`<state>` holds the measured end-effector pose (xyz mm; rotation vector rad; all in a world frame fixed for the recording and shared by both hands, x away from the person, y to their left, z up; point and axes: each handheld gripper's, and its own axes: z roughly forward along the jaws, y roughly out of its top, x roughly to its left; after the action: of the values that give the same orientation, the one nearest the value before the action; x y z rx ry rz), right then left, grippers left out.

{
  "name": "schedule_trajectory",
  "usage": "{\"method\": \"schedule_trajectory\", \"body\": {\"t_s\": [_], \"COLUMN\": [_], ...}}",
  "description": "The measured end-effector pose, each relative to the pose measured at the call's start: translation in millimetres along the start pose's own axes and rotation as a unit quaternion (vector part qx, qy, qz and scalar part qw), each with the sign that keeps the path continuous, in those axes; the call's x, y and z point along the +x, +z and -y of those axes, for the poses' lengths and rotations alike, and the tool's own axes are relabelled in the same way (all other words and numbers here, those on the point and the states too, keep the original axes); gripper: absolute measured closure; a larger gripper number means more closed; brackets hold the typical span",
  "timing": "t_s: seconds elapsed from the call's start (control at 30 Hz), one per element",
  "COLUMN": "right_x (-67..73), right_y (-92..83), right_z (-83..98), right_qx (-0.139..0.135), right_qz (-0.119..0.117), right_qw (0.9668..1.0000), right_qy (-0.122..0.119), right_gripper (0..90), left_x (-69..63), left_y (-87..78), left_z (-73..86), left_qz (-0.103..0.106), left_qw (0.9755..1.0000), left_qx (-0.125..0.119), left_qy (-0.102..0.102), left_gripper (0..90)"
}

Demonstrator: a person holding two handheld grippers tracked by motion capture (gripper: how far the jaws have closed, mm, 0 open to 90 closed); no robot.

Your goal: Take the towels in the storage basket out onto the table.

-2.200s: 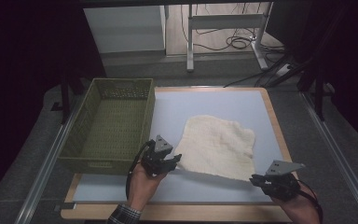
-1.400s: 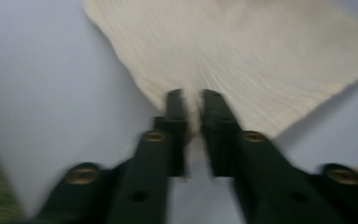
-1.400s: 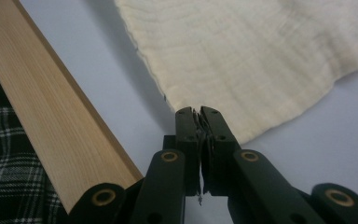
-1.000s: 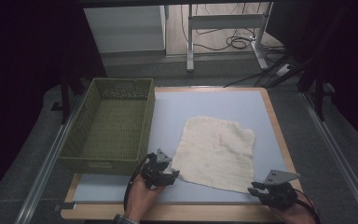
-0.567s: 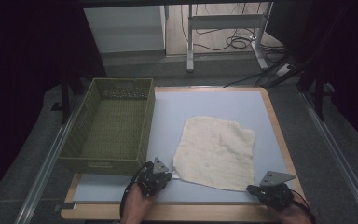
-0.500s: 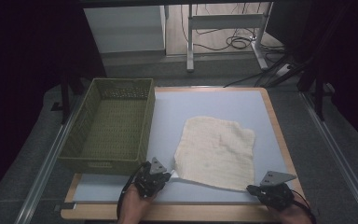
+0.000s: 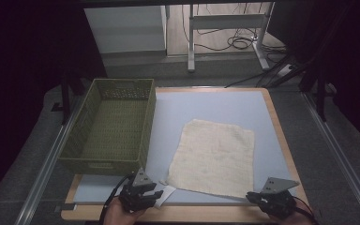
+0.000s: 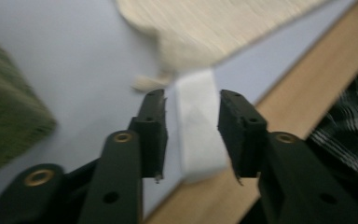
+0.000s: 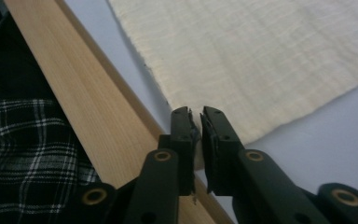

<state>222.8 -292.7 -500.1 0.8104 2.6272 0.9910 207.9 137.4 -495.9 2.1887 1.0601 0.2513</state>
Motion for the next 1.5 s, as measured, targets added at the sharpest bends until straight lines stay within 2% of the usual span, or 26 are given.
{"method": "schedule_trajectory", "body": {"t_s": [0.03, 0.07, 0.1, 0.23, 0.27, 0.33, 0.43, 0.47, 0.5, 0.53, 0.6, 0.7, 0.77, 0.83, 0.93, 0.97, 1.0, 1.03, 1.23, 1.37, 1.43, 1.5], "right_x": [-0.8, -4.1, -6.1, -20.3, -23.8, -36.1, -50.9, -50.9, -56.4, -67.4, -78.5, -93.2, -104.1, -112.5, -127.9, -127.9, -137.9, -141.3, -165.0, -177.7, -183.3, -186.5], "right_y": [-1.1, -4.5, -5.8, -7.9, -7.5, -3.4, 4.4, 4.4, 7.5, 13.3, 17.9, 23.3, 26.4, 28.6, 33.0, 33.0, 37.7, 39.5, 55.6, 67.0, 73.2, 78.2], "right_z": [-0.1, -0.8, -1.5, -6.3, -7.4, -11.7, -17.3, -17.3, -19.4, -23.6, -27.5, -32.0, -35.5, -38.8, -46.2, -46.2, -51.8, -53.6, -67.3, -74.4, -76.8, -78.0], "right_qx": [-0.003, -0.010, -0.014, -0.030, -0.031, -0.033, -0.030, -0.030, -0.029, -0.030, -0.030, -0.031, -0.030, -0.032, -0.041, -0.041, -0.041, -0.042, -0.041, -0.033, -0.027, -0.018], "right_qz": [0.001, 0.007, 0.009, 0.018, 0.022, 0.033, 0.044, 0.044, 0.049, 0.057, 0.067, 0.076, 0.085, 0.089, 0.098, 0.098, 0.107, 0.110, 0.130, 0.147, 0.154, 0.166], "right_qw": [1.0000, 0.9999, 0.9998, 0.9991, 0.9989, 0.9983, 0.9978, 0.9978, 0.9975, 0.9968, 0.9957, 0.9940, 0.9925, 0.9914, 0.9888, 0.9888, 0.9873, 0.9867, 0.9824, 0.9800, 0.9790, 0.9776], "right_qy": [0.001, 0.006, 0.010, 0.025, 0.026, 0.035, 0.039, 0.039, 0.042, 0.048, 0.057, 0.073, 0.083, 0.091, 0.104, 0.104, 0.110, 0.112, 0.128, 0.131, 0.131, 0.128], "right_gripper": [80.1, 78.1, 76.7, 72.0, 71.7, 71.3, 71.2, 71.2, 71.2, 71.3, 71.8, 74.1, 77.1, 80.1, 83.8, 83.8, 84.3, 84.5, 82.8, 74.9, 70.2, 65.6], "left_x": [0.0, 2.3, 2.7, 3.7, 3.7, 4.8, 10.5, 10.5, 14.5, 20.7, 29.4, 42.6, 47.1, 58.2, 68.6, 68.6, 75.1, 78.3, 94.6, 104.8, 107.5, 107.7], "left_y": [0.0, 1.7, 4.5, 21.0, 21.0, 40.3, 59.2, 59.2, 67.3, 78.3, 89.3, 103.1, 107.5, 121.6, 132.8, 132.8, 137.4, 139.5, 151.4, 165.0, 172.1, 178.6], "left_z": [0.0, -10.4, -16.2, -40.1, -40.1, -62.6, -82.7, -82.7, -90.5, -101.0, -112.0, -126.0, -130.2, -142.2, -152.4, -152.4, -158.3, -161.4, -176.4, -178.2, -177.5, -176.4], "left_qz": [0.000, -0.004, -0.007, -0.003, -0.003, -0.004, 0.000, 0.000, 0.000, -0.015, -0.018, -0.034, -0.034, -0.044, -0.061, -0.061, -0.067, -0.070, -0.096, -0.107, -0.104, -0.107], "left_qw": [1.0000, 0.9998, 0.9997, 0.9993, 0.9993, 0.9988, 0.9988, 0.9988, 0.9988, 0.9988, 0.9989, 0.9985, 0.9985, 0.9982, 0.9973, 0.9973, 0.9968, 0.9965, 0.9938, 0.9923, 0.9924, 0.9924], "left_qx": [0.000, -0.017, -0.022, -0.035, -0.035, -0.038, -0.040, -0.040, -0.040, -0.035, -0.034, -0.038, -0.040, -0.041, -0.040, -0.040, -0.045, -0.045, -0.049, -0.046, -0.041, -0.034], "left_qy": [0.000, 0.001, 0.003, 0.016, 0.016, 0.029, 0.030, 0.030, 0.030, 0.031, 0.027, 0.018, 0.012, 0.007, 0.009, 0.009, 0.001, -0.003, -0.025, -0.043, -0.052, -0.049], "left_gripper": [57.1, 54.7, 52.6, 49.7, 49.0, 48.1, 46.9, 47.0, 47.0, 47.1, 47.7, 53.0, 57.3, 62.5, 73.1, 74.3, 74.8, 74.7, 69.5, 64.1, 59.8, 57.2]}}
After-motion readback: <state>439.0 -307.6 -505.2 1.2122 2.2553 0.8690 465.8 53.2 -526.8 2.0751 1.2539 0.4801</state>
